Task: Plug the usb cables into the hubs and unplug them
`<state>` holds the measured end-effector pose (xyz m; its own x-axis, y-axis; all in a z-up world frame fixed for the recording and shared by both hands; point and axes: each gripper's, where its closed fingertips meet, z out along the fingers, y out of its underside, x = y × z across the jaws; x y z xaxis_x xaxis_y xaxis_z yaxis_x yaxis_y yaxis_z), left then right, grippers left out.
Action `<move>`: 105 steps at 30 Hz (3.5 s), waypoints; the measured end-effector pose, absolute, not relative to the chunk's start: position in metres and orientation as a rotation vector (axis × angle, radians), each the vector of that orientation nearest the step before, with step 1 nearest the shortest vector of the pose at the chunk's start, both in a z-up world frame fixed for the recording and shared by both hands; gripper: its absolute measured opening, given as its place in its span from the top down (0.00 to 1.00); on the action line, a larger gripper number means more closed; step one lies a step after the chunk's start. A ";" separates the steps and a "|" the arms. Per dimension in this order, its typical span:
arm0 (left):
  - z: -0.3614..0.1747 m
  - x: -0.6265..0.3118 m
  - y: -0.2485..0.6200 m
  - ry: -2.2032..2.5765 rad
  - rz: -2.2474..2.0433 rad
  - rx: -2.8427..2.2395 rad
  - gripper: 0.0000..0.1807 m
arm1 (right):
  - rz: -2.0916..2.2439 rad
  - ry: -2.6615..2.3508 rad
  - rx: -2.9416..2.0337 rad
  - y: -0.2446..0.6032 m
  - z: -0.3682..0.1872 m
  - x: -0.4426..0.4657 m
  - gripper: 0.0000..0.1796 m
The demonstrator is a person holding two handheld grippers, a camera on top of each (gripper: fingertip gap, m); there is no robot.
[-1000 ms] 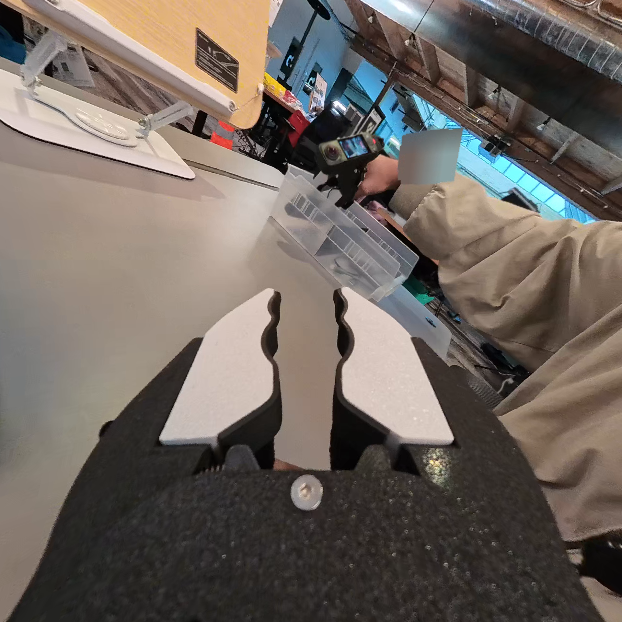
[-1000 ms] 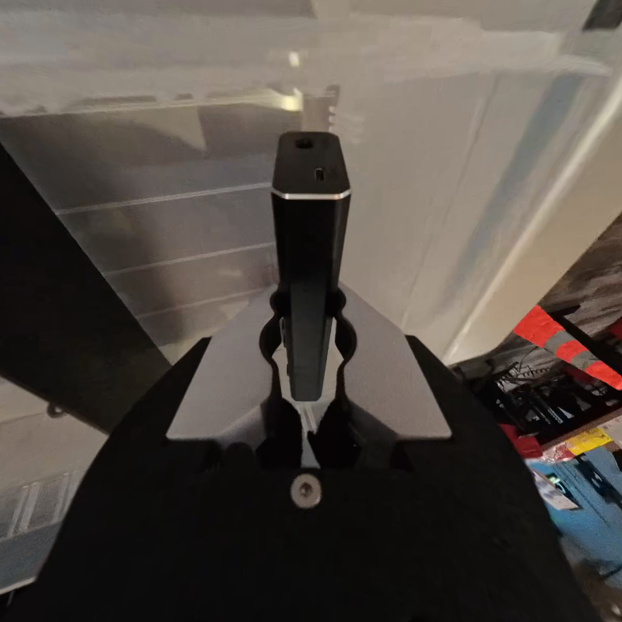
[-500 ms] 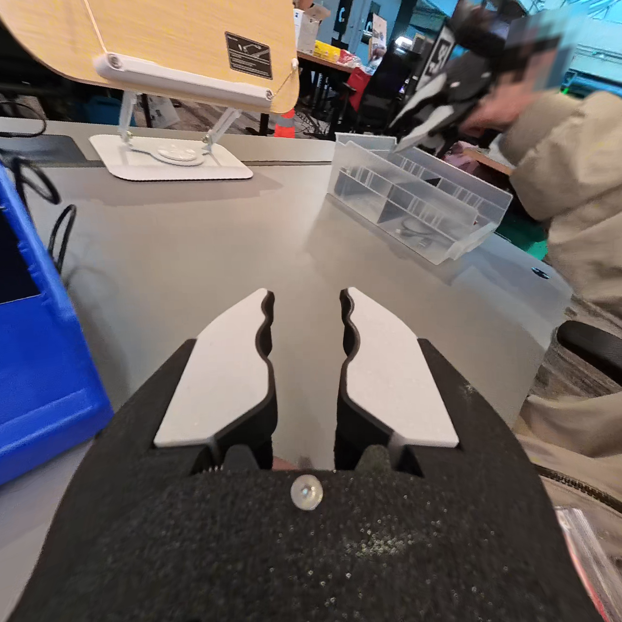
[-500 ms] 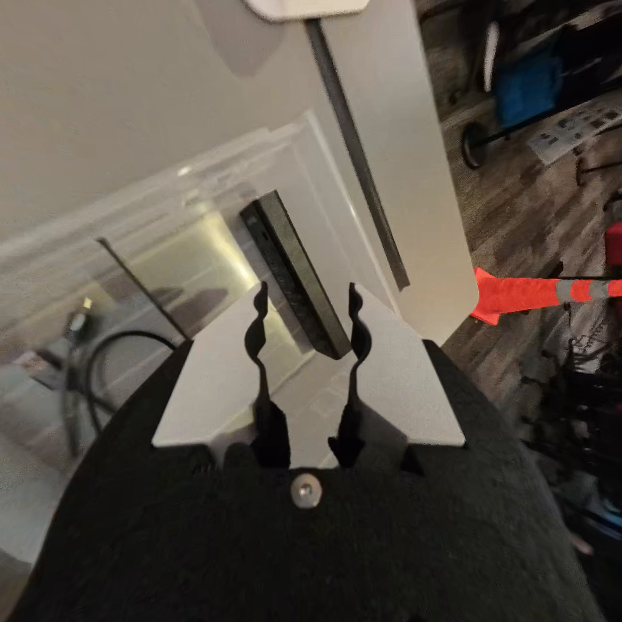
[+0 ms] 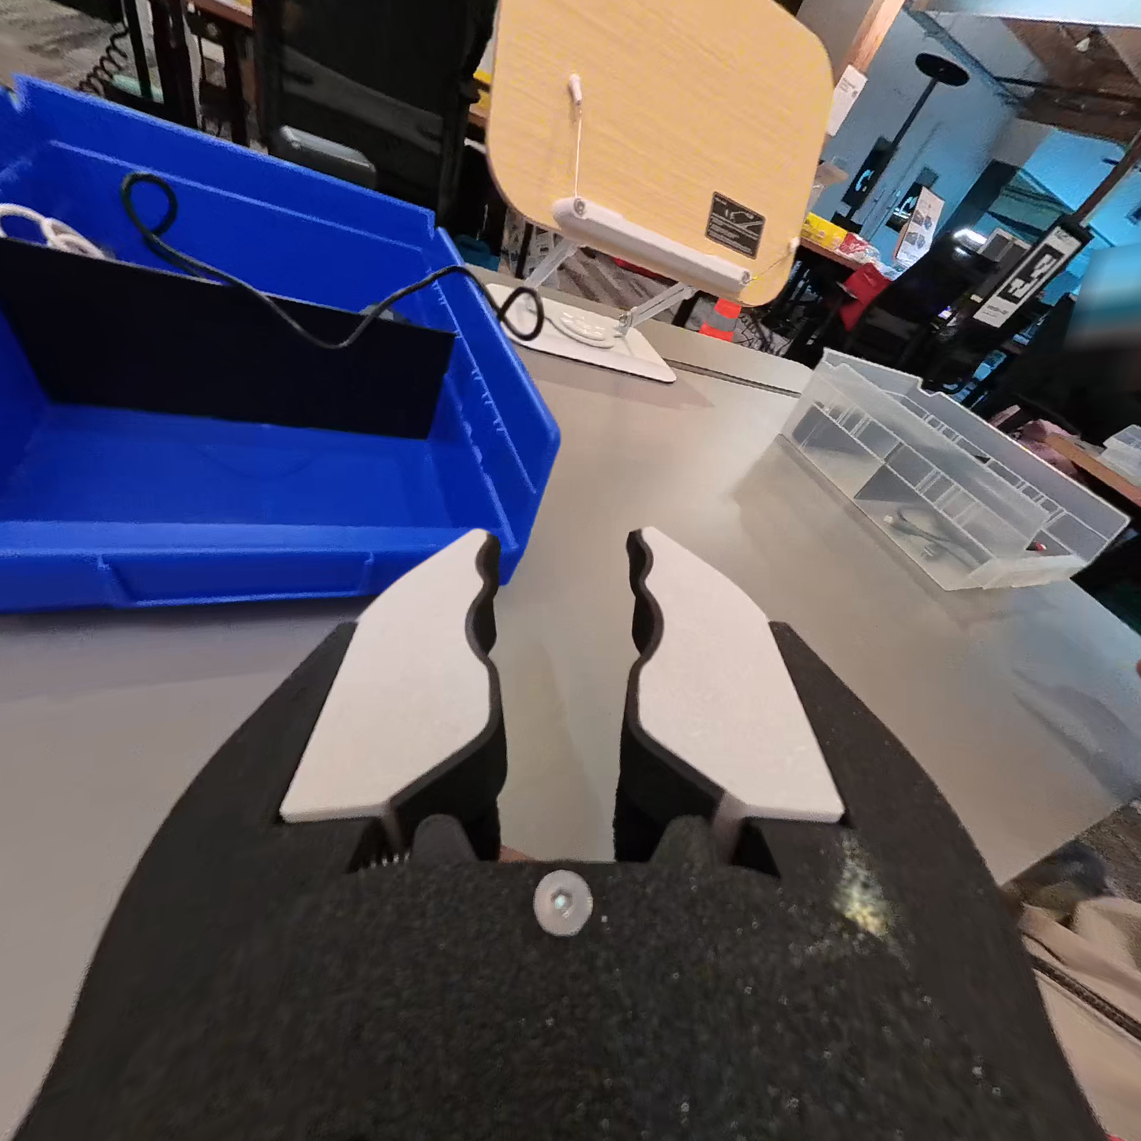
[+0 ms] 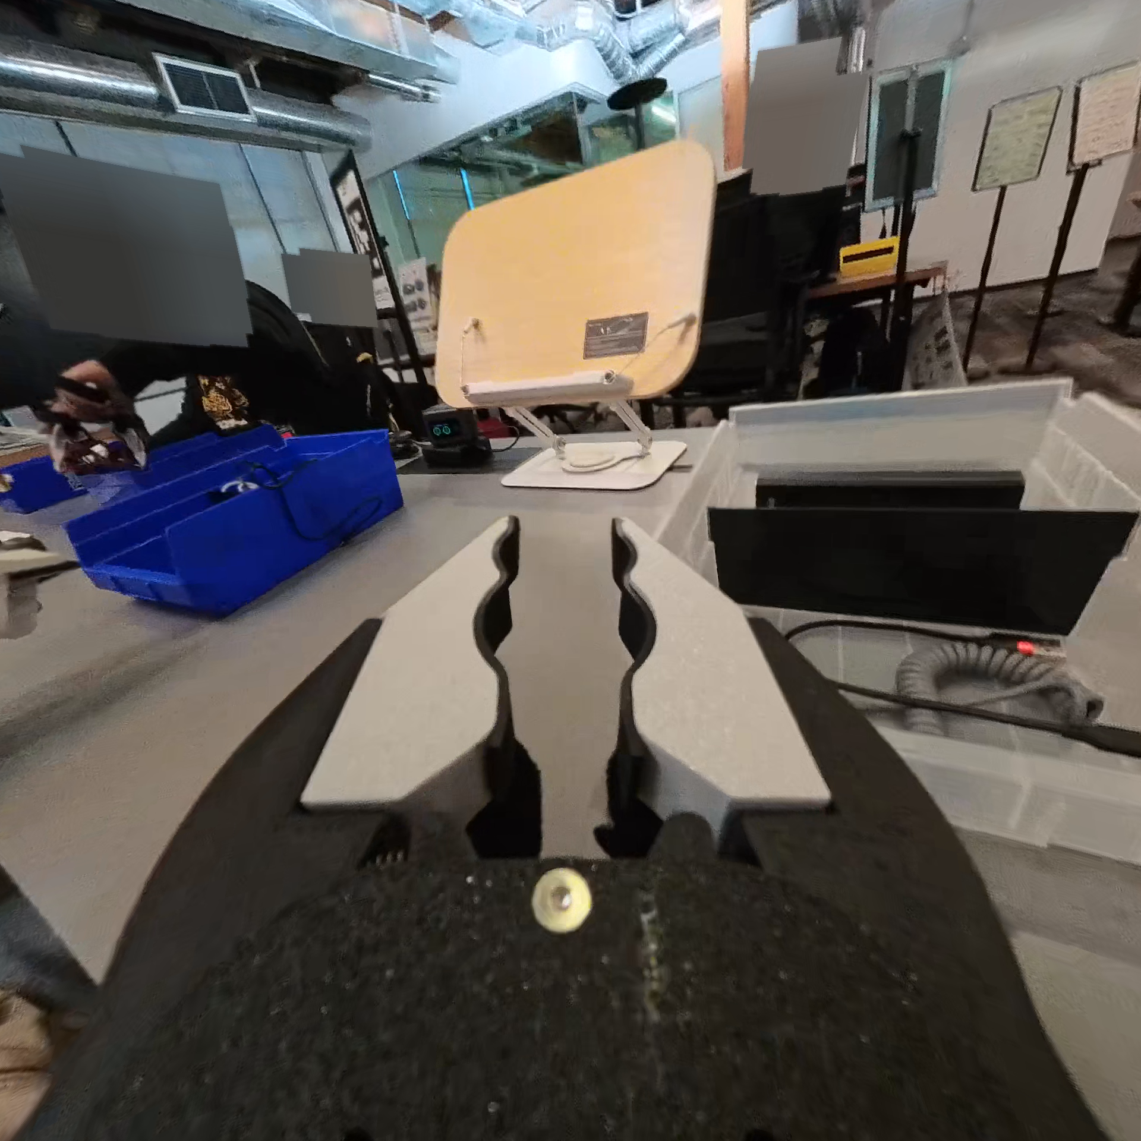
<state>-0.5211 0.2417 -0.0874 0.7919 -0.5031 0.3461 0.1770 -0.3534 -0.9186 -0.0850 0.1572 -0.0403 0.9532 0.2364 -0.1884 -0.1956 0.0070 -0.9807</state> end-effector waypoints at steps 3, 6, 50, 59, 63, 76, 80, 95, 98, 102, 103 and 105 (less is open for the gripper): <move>-0.091 -0.518 0.241 0.254 -0.719 -1.826 0.78 | 0.297 -0.112 -1.585 0.161 -0.053 -0.089 0.84; -0.090 -0.510 0.240 0.293 -0.686 -1.824 0.78 | 0.316 -0.123 -1.601 0.158 -0.057 -0.094 0.84; -0.191 -0.499 0.517 1.403 -0.038 -2.733 0.68 | 0.601 0.003 -1.675 0.163 -0.086 -0.087 0.84; -0.182 -0.498 0.524 1.302 -0.056 -2.621 0.81 | 0.616 -0.020 -1.678 0.158 -0.085 -0.090 0.84; -0.128 -0.498 0.529 1.125 -0.097 -2.386 0.81 | 0.611 -0.043 -1.680 0.153 -0.084 -0.093 0.84; 0.246 -0.399 0.363 0.880 -0.816 -1.381 0.80 | 0.490 -0.257 -1.619 0.157 -0.045 -0.142 0.83; 0.308 -0.340 0.274 1.021 -1.056 -1.205 0.82 | 0.464 -0.419 -1.543 0.161 0.013 -0.175 0.78; 0.179 -0.259 0.250 0.590 -1.775 -1.436 0.82 | 0.159 -0.563 -1.156 0.215 0.124 -0.249 0.94; 0.155 -0.272 0.254 0.611 -1.732 -1.435 0.81 | 0.275 -0.644 -1.232 0.222 0.107 -0.251 0.95; 0.113 -0.307 0.264 0.784 -1.338 -1.383 0.76 | 0.702 -0.611 -1.411 0.235 0.094 -0.237 0.95; 0.097 -0.317 0.271 0.844 -1.164 -1.383 0.74 | 0.786 -0.598 -1.459 0.239 0.088 -0.233 0.95; 0.068 -0.334 0.280 1.001 -0.811 -1.282 0.69 | 0.980 -0.624 -1.591 0.243 0.069 -0.235 0.95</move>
